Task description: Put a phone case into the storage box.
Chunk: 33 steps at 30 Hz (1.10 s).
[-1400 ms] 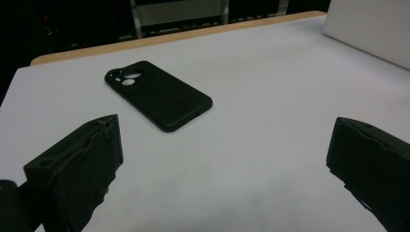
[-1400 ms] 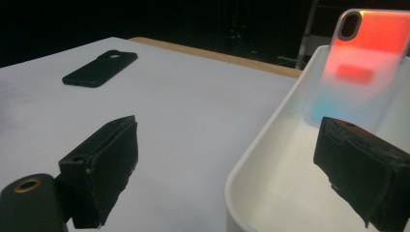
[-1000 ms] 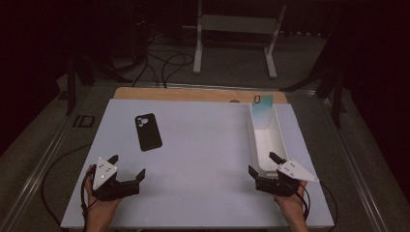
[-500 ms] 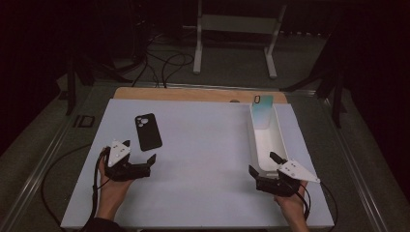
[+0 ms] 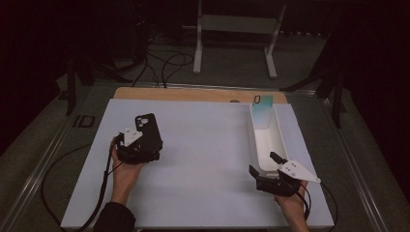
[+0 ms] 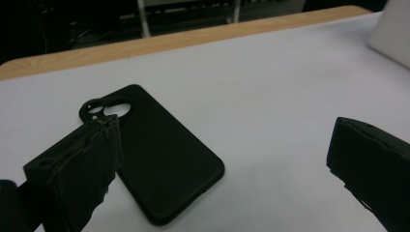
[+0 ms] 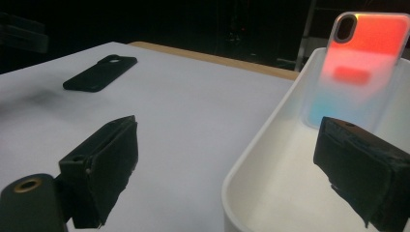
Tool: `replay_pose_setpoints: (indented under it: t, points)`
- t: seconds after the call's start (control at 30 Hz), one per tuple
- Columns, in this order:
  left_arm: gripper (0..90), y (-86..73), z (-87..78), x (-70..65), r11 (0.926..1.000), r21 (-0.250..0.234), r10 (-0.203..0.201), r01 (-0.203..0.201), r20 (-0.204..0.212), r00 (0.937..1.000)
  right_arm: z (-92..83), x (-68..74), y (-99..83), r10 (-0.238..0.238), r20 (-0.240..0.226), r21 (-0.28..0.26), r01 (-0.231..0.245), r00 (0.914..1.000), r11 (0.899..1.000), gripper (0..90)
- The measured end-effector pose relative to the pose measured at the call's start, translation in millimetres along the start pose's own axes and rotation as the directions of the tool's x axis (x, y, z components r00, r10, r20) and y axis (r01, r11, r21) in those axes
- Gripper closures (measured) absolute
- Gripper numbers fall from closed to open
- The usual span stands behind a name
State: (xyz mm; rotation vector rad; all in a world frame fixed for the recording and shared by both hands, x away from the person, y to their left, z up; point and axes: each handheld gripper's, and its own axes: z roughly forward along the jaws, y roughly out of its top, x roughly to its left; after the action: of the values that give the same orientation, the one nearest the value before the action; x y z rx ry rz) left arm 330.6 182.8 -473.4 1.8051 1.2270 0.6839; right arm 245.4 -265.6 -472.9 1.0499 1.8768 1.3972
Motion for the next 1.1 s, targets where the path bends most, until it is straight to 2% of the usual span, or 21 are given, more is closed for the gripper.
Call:
replay_pose_setpoints:
  t: [0.07, 0.2, 0.23, 0.3, 0.33, 0.37, 0.4, 0.43, 0.47, 0.5, 0.57, 0.63, 0.67, 0.83, 0.87, 0.93, 1.03, 1.1]
  points:
    - [0.0, -0.2, 9.9, 1.6, 0.9996, 0.024, -0.015, 0.015, -0.014, 0.9998, -0.3, -0.1, 0.1, 0.001, -0.002, 0.002, -0.001, 1.0000, 1.000, 8.6]
    - [0.0, -0.5, 19.1, 3.1, 0.9987, 0.039, -0.031, 0.032, -0.035, 0.9989, -0.5, 0.4, 0.6, 0.004, -0.002, -0.002, -0.004, 1.0000, 1.000, 8.6]
    - [0.0, -1.1, 27.7, 4.4, 0.9972, 0.054, -0.048, 0.052, -0.060, 0.9970, -0.7, 0.4, 0.8, 0.005, -0.003, -0.004, -0.005, 1.0000, 1.000, 8.6]
    - [0.0, -1.4, 30.6, 5.2, 0.9963, 0.063, -0.054, 0.058, -0.068, 0.9962, -0.8, 0.5, 0.9, 0.007, -0.003, -0.004, -0.007, 1.0000, 1.000, 8.6]
    - [0.0, -2.8, 38.4, 8.5, 0.9925, 0.088, -0.079, 0.085, -0.072, 0.9943, -1.0, 0.2, 1.2, 0.003, -0.001, -0.007, -0.003, 1.0000, 1.000, 8.6]
    - [0.0, -2.8, 38.4, 8.5, 0.9925, 0.088, -0.079, 0.085, -0.072, 0.9943, -1.1, 0.1, 1.3, 0.003, -0.001, -0.007, -0.003, 1.0000, 1.000, 8.6]
    - [0.0, -5.0, 46.2, 10.9, 0.9878, 0.113, -0.096, 0.107, -0.096, 0.9907, -1.5, 0.0, 1.4, 0.003, -0.001, -0.007, -0.003, 1.0000, 1.000, 8.6]
    - [0.0, -5.0, 46.2, 10.9, 0.9878, 0.113, -0.096, 0.107, -0.096, 0.9907, -1.6, 0.0, 1.5, 0.003, -0.001, -0.008, -0.003, 1.0000, 1.000, 8.6]
    - [0.0, -7.3, 53.0, 12.9, 0.9823, 0.134, -0.118, 0.131, -0.105, 0.9875, -1.8, 0.1, 1.7, 0.004, -0.001, -0.008, -0.004, 1.0000, 1.000, 8.6]
    - [0.0, -7.3, 53.0, 12.9, 0.9823, 0.134, -0.118, 0.131, -0.105, 0.9875, -1.8, 0.1, 1.7, 0.004, -0.001, -0.008, -0.004, 1.0000, 1.000, 8.6]
    - [0.0, -10.3, 61.3, 15.4, 0.9739, 0.161, -0.141, 0.160, -0.124, 0.9823, -1.9, -0.2, 1.8, 0.008, -0.001, -0.011, -0.008, 1.0000, 1.000, 8.6]
    - [0.0, -10.8, 63.0, 16.0, 0.9723, 0.169, -0.140, 0.162, -0.131, 0.9814, -1.9, -0.3, 1.9, 0.008, -0.001, -0.012, -0.008, 1.0000, 1.000, 8.6]
    - [0.0, -12.1, 67.7, 17.5, 0.9662, 0.183, -0.157, 0.181, -0.140, 0.9777, -2.0, -0.3, 2.0, 0.009, -0.001, -0.012, -0.009, 1.0000, 1.000, 8.6]
    - [0.0, -13.1, 73.0, 18.4, 0.9599, 0.202, -0.166, 0.195, -0.148, 0.9748, -2.0, 0.2, 2.3, 0.006, 0.001, -0.015, -0.006, 1.0000, 1.000, 8.6]
    - [0.0, -13.9, 77.9, 18.4, 0.9548, 0.216, -0.171, 0.205, -0.164, 0.9714, -2.0, 0.2, 2.4, 0.006, 0.001, -0.015, -0.006, 1.0000, 1.000, 8.6]
    - [0.0, -14.1, 79.3, 18.6, 0.9528, 0.220, -0.172, 0.209, -0.175, 0.9694, -2.1, 0.2, 2.5, 0.006, 0.001, -0.018, -0.006, 1.0000, 1.000, 8.6]
    - [0.0, -17.0, 83.9, 21.5, 0.9414, 0.245, -0.186, 0.231, -0.196, 0.9629, -2.5, -0.3, 2.6, 0.006, 0.003, -0.020, -0.006, 1.0000, 1.000, 8.6]
    - [0.0, -17.4, 84.2, 22.0, 0.9396, 0.248, -0.192, 0.236, -0.191, 0.9627, -2.5, -0.4, 2.6, 0.007, 0.003, -0.021, -0.007, 1.0000, 1.000, 8.6]
